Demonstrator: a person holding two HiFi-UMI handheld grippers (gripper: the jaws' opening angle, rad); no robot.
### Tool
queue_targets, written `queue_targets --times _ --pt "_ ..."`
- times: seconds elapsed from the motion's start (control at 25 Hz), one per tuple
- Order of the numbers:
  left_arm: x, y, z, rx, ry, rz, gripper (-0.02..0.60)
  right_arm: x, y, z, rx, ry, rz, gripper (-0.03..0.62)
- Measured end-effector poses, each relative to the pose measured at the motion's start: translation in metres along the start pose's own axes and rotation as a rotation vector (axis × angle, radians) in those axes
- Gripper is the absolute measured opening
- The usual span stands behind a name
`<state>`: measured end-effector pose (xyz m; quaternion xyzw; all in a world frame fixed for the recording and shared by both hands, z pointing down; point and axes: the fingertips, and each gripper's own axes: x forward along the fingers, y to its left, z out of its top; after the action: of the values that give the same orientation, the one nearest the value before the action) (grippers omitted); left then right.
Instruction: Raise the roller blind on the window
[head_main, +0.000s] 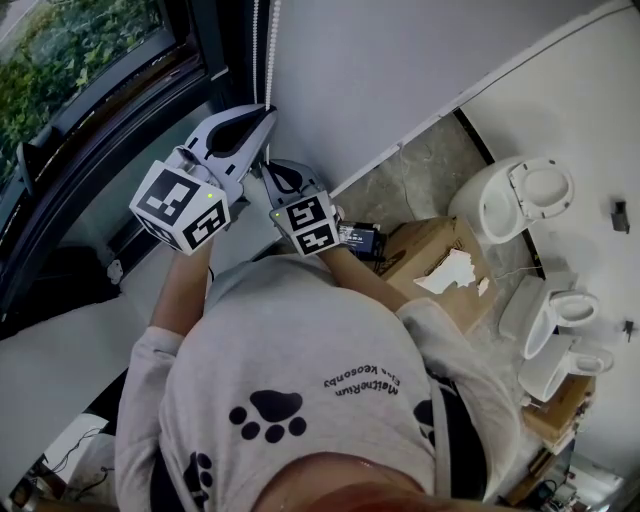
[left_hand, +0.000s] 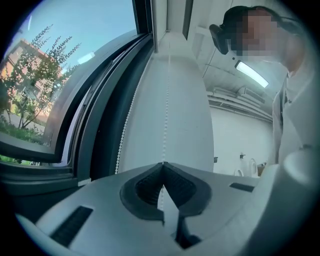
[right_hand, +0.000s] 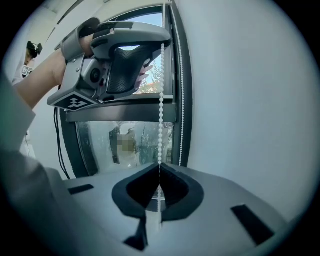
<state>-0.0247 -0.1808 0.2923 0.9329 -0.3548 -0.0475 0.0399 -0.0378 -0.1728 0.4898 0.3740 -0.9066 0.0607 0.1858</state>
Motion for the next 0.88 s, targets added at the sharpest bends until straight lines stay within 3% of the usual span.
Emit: queue_targets --times 0.88 --pt "-0.004 0.011 -0.061 -0.066 0.066 0.040 0.009 0.019 0.003 -0.057 0.038 0.181 0.031 0.009"
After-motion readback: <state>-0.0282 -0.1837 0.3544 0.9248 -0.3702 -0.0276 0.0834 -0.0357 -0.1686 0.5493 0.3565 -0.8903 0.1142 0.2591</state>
